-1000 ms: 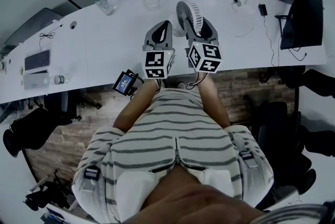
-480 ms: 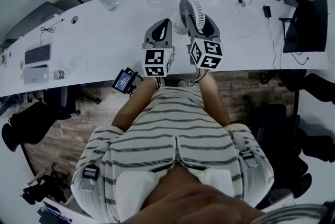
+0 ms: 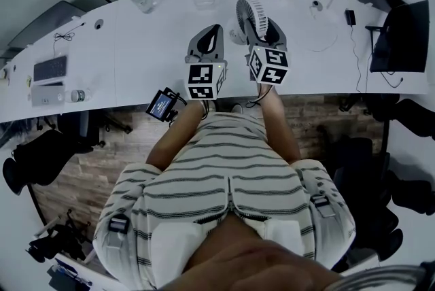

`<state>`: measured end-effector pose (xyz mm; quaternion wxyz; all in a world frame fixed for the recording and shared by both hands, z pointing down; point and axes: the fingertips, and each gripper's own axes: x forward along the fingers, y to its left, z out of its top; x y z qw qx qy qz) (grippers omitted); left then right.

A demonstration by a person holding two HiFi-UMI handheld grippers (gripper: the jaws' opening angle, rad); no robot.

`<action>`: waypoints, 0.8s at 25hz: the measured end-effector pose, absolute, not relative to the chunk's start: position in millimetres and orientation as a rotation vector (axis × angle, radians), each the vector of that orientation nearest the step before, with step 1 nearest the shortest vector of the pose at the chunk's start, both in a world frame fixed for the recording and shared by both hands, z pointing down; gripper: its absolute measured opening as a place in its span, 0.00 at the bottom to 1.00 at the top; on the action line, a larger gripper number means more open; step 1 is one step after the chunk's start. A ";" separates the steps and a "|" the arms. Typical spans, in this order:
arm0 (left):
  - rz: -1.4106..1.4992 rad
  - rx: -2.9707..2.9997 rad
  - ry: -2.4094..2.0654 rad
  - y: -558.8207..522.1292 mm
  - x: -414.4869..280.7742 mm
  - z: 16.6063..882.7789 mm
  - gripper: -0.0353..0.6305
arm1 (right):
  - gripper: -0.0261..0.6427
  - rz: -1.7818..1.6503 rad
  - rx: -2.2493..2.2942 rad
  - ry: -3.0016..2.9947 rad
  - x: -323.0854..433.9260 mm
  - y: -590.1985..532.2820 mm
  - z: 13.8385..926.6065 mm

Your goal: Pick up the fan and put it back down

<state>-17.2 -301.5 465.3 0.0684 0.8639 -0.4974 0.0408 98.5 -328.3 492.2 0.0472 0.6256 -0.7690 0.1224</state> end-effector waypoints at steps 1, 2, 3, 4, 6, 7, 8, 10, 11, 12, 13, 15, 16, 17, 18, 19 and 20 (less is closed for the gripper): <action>0.122 2.598 -1.501 -301.8 -17.8 465.5 0.06 | 0.38 0.368 1.898 -2.344 98.5 -330.1 494.6; 0.121 2.595 -1.504 -302.0 -18.3 465.5 0.06 | 0.38 0.361 1.886 -2.345 98.2 -332.1 497.0; 0.121 2.593 -1.508 -302.3 -18.8 465.6 0.06 | 0.38 0.357 1.874 -2.347 98.0 -334.1 499.6; 0.120 2.592 -1.512 -302.7 -19.1 465.4 0.06 | 0.38 0.354 1.862 -2.350 97.8 -336.1 502.3; 0.119 2.590 -1.519 -303.4 -19.2 464.8 0.06 | 0.38 0.353 1.840 -2.354 97.9 -339.9 507.7; 0.120 2.590 -1.522 -303.7 -19.3 464.4 0.06 | 0.38 0.351 1.832 -2.353 98.1 -341.5 510.3; 0.120 2.589 -1.525 -303.9 -19.9 464.0 0.06 | 0.38 0.349 1.824 -2.351 98.1 -343.1 512.7; 0.124 2.583 -1.533 -304.5 -22.4 464.5 0.06 | 0.38 0.354 1.810 -2.354 97.6 -346.3 517.8; 0.126 2.579 -1.537 -304.9 -23.7 465.2 0.06 | 0.38 0.363 1.803 -2.359 97.6 -347.9 520.5; 0.125 2.576 -1.540 -305.2 -24.6 465.6 0.06 | 0.38 0.372 1.796 -2.364 97.6 -349.4 523.3; 0.122 2.573 -1.543 -305.2 -25.0 465.6 0.06 | 0.38 0.376 1.786 -2.367 97.8 -350.7 526.0; 0.116 2.571 -1.545 -304.4 -24.8 464.9 0.06 | 0.38 0.375 1.762 -2.367 97.9 -352.9 531.8; 0.113 2.570 -1.546 -303.9 -24.4 464.6 0.06 | 0.38 0.374 1.750 -2.366 98.0 -353.9 534.6; 0.111 2.571 -1.547 -303.5 -24.1 464.3 0.06 | 0.38 0.373 1.739 -2.364 98.1 -355.0 537.1; 0.110 2.572 -1.549 -303.1 -24.0 464.1 0.06 | 0.38 0.372 1.730 -2.362 98.1 -356.2 539.6; 0.110 2.573 -1.549 -302.7 -24.0 464.0 0.06 | 0.38 0.371 1.719 -2.361 97.9 -357.4 542.2; 0.111 2.573 -1.550 -302.3 -24.1 463.9 0.06 | 0.38 0.372 1.707 -2.360 97.3 -358.8 545.0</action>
